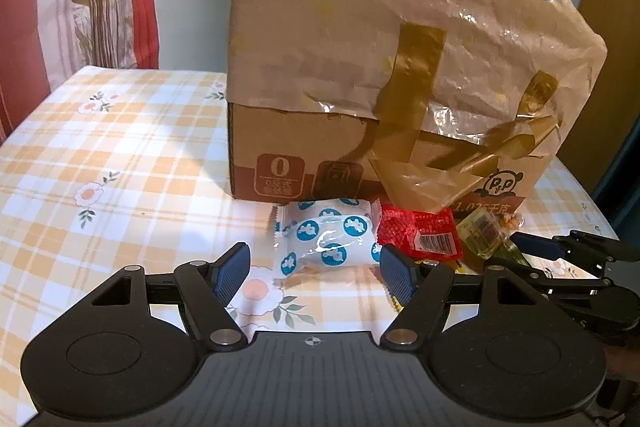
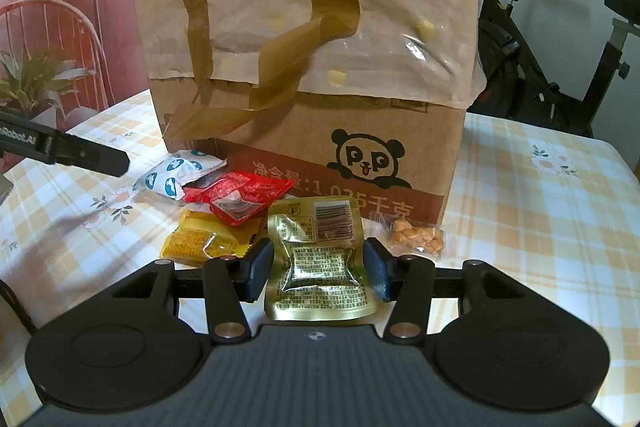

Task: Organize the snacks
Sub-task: 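Move the left tool to the white-blue packet while the right tool approaches the gold packet, then grasp the white-blue dotted packet with the left tool while the right tool grasps the gold packet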

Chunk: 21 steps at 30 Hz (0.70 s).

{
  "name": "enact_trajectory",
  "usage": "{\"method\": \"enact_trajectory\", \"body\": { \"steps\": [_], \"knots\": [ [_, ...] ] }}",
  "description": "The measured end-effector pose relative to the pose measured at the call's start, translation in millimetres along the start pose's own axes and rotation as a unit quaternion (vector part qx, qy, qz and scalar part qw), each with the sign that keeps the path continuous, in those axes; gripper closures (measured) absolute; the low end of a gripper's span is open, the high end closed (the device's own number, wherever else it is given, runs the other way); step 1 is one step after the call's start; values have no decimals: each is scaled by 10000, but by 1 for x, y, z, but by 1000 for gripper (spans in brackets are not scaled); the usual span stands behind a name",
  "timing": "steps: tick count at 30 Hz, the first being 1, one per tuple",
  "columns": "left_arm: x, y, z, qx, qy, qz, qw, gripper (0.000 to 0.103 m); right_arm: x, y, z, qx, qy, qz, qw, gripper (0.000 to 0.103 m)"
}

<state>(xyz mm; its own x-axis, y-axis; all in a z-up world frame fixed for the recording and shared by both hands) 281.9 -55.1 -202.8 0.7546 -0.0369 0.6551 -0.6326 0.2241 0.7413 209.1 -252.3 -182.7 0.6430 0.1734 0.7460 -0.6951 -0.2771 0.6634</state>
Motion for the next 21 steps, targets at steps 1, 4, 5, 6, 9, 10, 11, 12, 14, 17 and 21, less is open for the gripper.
{"method": "enact_trajectory", "body": {
  "steps": [1,4,5,6,9,10,11,12,14,17,21],
  "knots": [
    [1,-2,1,5,-8,-19,10000,29,0,0,0,7,-11,-2,10000,51],
    [5,-13,5,-4,-56,-93,9999,29,0,0,0,22,-39,2,10000,51],
    [8,-17,5,-7,-38,-133,9999,29,0,0,0,25,-49,6,10000,51],
    [11,-21,5,-26,32,-181,9998,29,0,0,0,28,-59,10,10000,51],
    [18,-35,4,-114,235,-280,9993,29,-1,0,0,34,-72,3,10000,51],
    [20,-40,4,-96,234,-303,9992,29,-1,0,0,35,-74,3,10000,51],
    [21,-44,5,-57,214,-320,9992,29,-1,0,0,42,-79,2,10000,51],
    [23,-49,6,-27,189,-346,9992,29,-1,-1,0,48,-85,-3,10000,51],
    [24,-57,9,-112,168,-388,9990,28,-1,-2,0,60,-102,-23,9999,51],
    [22,-64,11,-87,120,-443,9989,30,-1,-2,0,63,-120,-26,9999,51],
    [14,-55,9,-110,30,-320,9994,38,-1,-2,0,72,-131,-26,9999,51]
  ]
}}
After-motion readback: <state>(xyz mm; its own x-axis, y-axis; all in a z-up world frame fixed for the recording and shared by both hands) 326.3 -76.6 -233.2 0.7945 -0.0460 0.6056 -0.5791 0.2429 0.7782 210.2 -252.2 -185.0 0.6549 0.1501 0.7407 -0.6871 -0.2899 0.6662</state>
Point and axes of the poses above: each gripper's, at about its wrist camera, not at the fingertips, and y roughly against the way its jaws point, z to its right, x to its top, the point moved 7 cm from there along -y, roughly the way its jaws point, and after that the axes turned 3 degrees about -z, right-handed, at the moved point
